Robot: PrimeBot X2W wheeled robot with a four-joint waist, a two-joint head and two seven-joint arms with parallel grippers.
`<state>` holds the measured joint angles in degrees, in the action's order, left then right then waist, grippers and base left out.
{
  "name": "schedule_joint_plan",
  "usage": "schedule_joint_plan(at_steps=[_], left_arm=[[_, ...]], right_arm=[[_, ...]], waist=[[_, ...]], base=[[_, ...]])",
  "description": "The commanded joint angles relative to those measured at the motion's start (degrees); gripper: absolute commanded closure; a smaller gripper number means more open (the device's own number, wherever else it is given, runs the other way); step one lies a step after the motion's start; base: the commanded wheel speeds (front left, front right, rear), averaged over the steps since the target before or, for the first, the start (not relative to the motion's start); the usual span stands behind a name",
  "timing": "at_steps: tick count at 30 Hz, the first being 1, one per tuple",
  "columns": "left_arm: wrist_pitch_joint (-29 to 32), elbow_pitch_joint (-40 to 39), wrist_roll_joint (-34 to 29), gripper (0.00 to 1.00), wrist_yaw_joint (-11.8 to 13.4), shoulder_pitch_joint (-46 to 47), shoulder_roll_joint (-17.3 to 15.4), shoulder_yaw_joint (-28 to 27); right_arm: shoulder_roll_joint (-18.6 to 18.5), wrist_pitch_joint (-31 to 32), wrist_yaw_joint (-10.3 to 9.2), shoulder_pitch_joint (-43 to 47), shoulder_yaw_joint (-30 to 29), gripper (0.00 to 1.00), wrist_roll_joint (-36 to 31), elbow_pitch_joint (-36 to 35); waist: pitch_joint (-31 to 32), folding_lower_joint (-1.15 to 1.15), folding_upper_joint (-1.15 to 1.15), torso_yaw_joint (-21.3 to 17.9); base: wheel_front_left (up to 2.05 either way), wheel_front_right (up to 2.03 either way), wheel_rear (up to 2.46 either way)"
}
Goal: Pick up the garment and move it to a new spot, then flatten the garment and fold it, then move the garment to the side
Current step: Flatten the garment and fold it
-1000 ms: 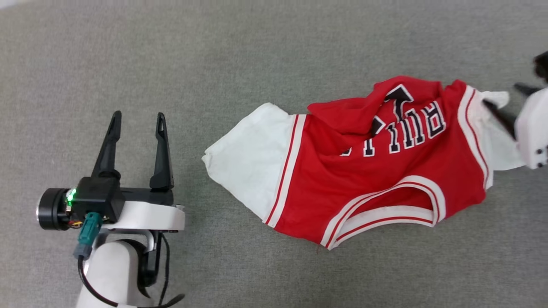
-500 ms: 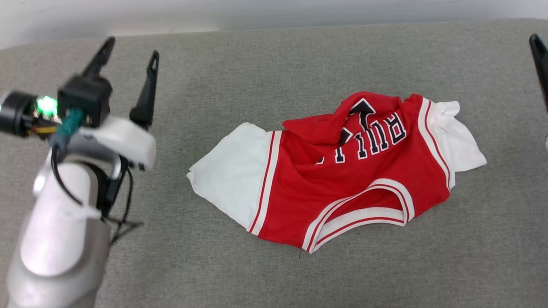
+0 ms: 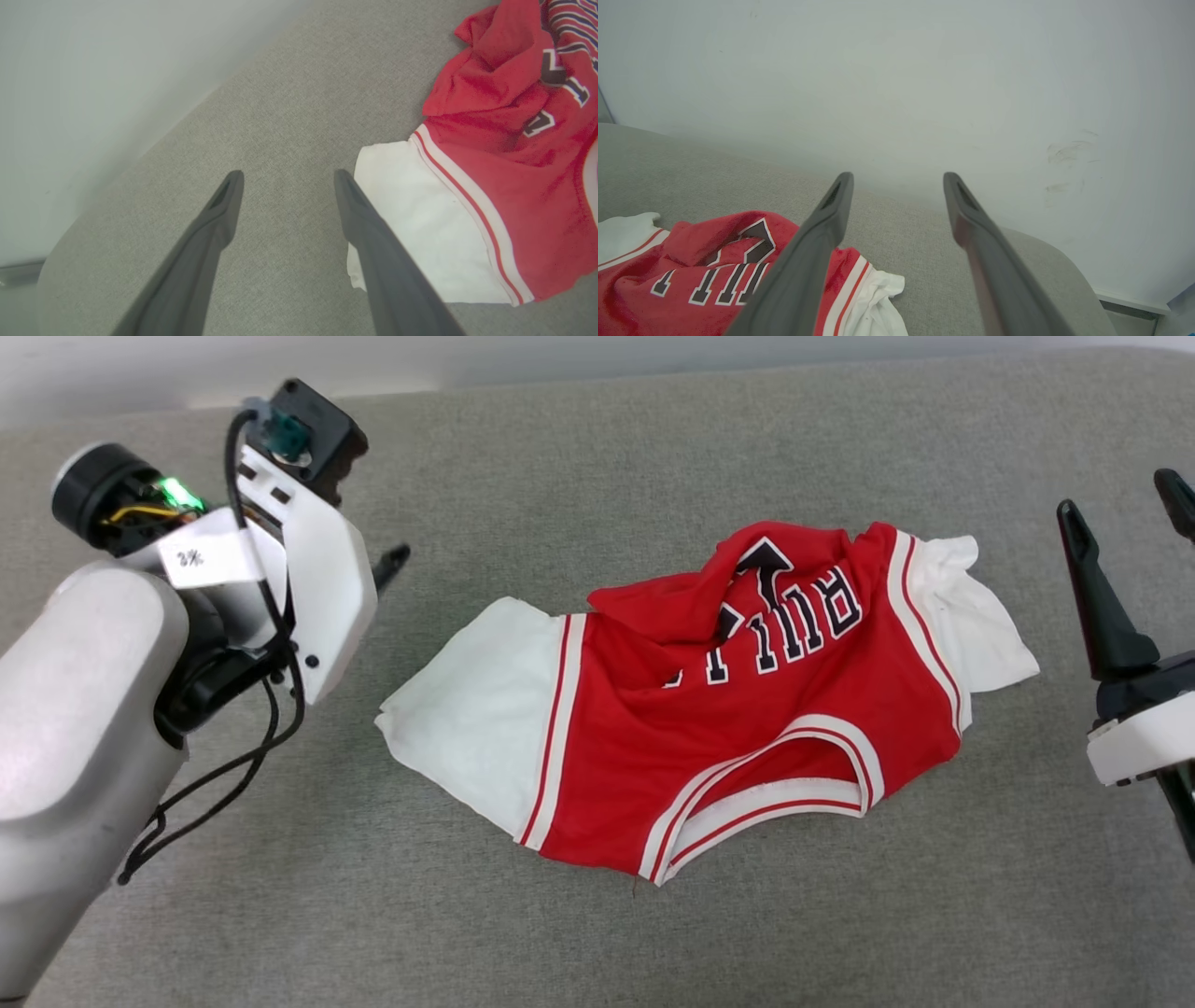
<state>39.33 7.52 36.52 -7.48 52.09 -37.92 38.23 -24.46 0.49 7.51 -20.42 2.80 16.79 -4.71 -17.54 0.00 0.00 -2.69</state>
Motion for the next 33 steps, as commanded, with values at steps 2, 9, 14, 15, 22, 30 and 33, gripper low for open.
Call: schedule_joint_plan(at_steps=[2,9,14,15,22,30,33], left_arm=[[3.27,0.85,3.50,0.00,0.15,1.85,-1.16,2.91],[12.09,3.91,11.55,0.00,0.15,5.11,-4.46,13.83],[13.75,5.71,14.14,0.00,0.14,5.54,-5.42,20.87],[13.65,6.27,14.35,0.00,0.14,5.61,-5.70,22.14],[11.66,9.44,16.18,0.78,0.14,5.25,-5.34,31.90],[2.60,9.77,18.52,1.00,0.15,9.92,-7.82,32.43],[-0.27,9.03,19.52,1.00,0.15,10.74,-8.86,32.04]], right_arm=[[1.00,0.42,-0.04,1.18,-0.39,0.00,-0.46,-1.34],[2.55,0.98,-0.04,1.84,-0.46,0.00,-0.74,-3.70],[3.02,1.22,-0.04,0.82,0.32,0.00,-0.41,-3.45],[3.03,1.23,-0.04,0.48,0.58,0.00,-0.35,-3.33],[2.41,1.50,-0.04,-1.58,1.84,0.00,0.14,-1.68],[-6.00,9.82,-0.04,-4.96,2.88,0.00,2.13,-1.25],[-11.66,17.83,-0.04,-6.98,5.41,0.00,5.83,-0.66]], waist=[[-0.83,0.00,0.00,-0.66],[-2.60,0.00,0.00,-2.28],[-3.86,0.00,0.00,-3.39],[-4.12,0.00,0.00,-3.62],[-4.50,0.00,0.00,-4.33],[-2.04,0.00,0.00,-2.44],[-1.23,0.00,0.00,-1.39]], base=[[0.00,0.00,0.00],[0.00,0.00,0.00],[0.00,0.00,0.00],[0.00,0.00,0.00],[0.00,0.00,0.00],[0.00,0.00,0.00],[0.00,0.00,0.00]])
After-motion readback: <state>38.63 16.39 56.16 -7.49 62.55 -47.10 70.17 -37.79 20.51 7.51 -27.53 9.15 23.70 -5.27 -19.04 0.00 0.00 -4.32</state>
